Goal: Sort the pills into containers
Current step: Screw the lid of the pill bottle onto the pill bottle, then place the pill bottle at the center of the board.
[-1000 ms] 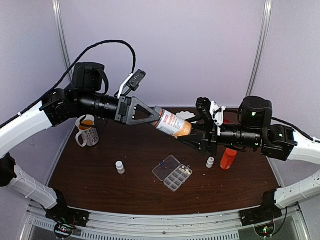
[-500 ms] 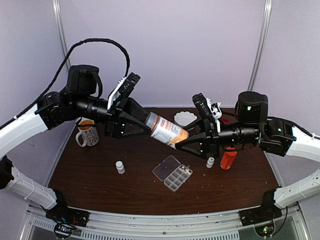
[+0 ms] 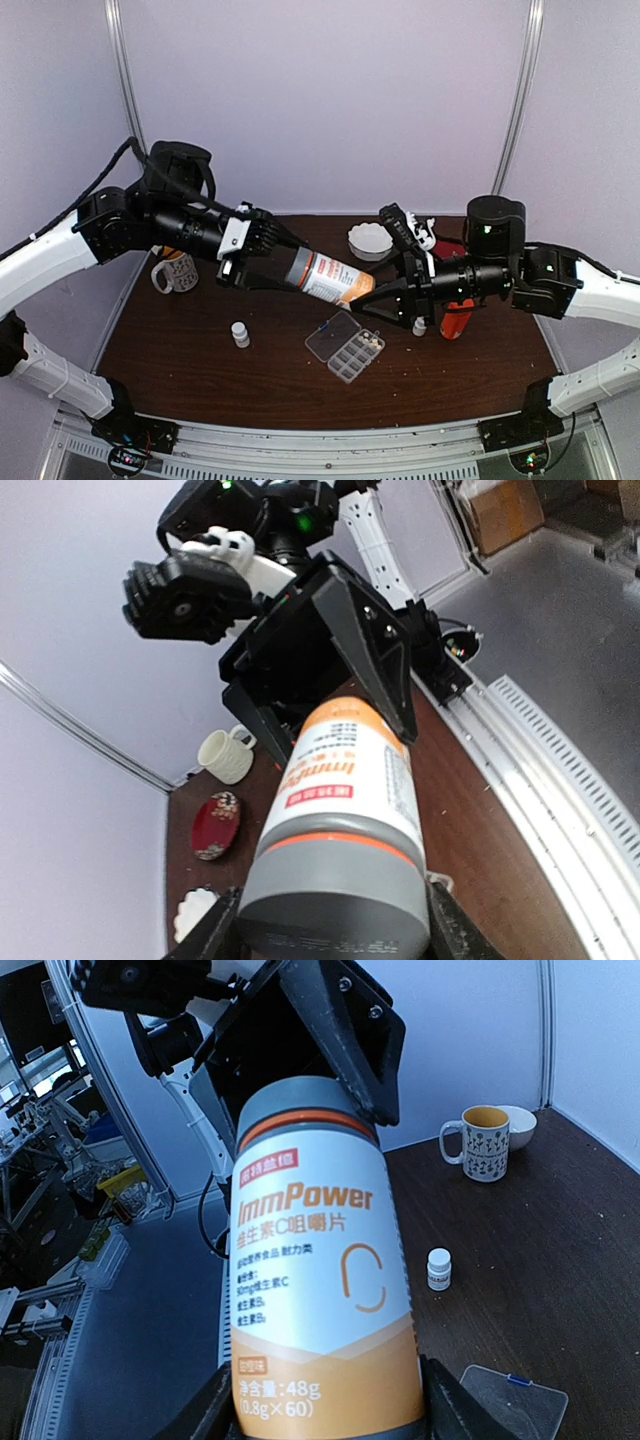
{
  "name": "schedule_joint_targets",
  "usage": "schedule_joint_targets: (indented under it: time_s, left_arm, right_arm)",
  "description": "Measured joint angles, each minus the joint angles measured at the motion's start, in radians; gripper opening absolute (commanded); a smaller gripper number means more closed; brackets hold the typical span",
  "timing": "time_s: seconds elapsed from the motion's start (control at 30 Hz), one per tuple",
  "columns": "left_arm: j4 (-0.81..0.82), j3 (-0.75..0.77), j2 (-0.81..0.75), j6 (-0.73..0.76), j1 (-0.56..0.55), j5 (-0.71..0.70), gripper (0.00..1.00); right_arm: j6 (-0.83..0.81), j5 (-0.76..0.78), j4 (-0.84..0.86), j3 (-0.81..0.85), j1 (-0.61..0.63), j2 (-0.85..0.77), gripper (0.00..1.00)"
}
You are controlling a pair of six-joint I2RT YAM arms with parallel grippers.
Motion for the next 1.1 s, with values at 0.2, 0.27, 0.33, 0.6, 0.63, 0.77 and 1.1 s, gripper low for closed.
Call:
schedule_joint_targets:
  time_s: [0.2, 0.27, 0.33, 0.6, 0.63, 0.77, 1.1]
  left_arm:
    - [0.011, -0.021, -0.011, 0.236, -0.021, -0.090, 0.00]
    - [0.014, -0.023, -0.011, 0.268, -0.023, -0.109, 0.00]
    - [0.023, -0.031, -0.014, 0.285, -0.025, -0.129, 0.00]
    - [0.104, -0.126, -0.053, 0.304, -0.039, -0.223, 0.00]
    - [0.105, -0.137, -0.060, 0.301, -0.040, -0.241, 0.00]
    - [0.106, -0.183, -0.096, 0.224, -0.039, -0.303, 0.00]
    - [-0.032, -0.109, -0.026, -0.344, -0.030, -0.760, 0.00]
  right_arm:
    - [0.016, 0.003, -0.005, -0.006, -0.005, 0.002, 0.00]
    - [0.016, 0.010, -0.005, -0.006, -0.006, 0.002, 0.13]
    - [0.011, 0.024, -0.009, -0.006, -0.006, 0.002, 0.20]
    - [-0.021, 0.063, -0.029, -0.017, -0.006, -0.014, 0.87]
    - [-0.019, 0.071, -0.023, -0.022, -0.006, -0.030, 0.90]
    - [-0.030, 0.111, -0.011, -0.055, -0.006, -0.096, 0.92]
    - [-0.071, 0.257, 0.004, -0.151, -0.005, -0.186, 0.92]
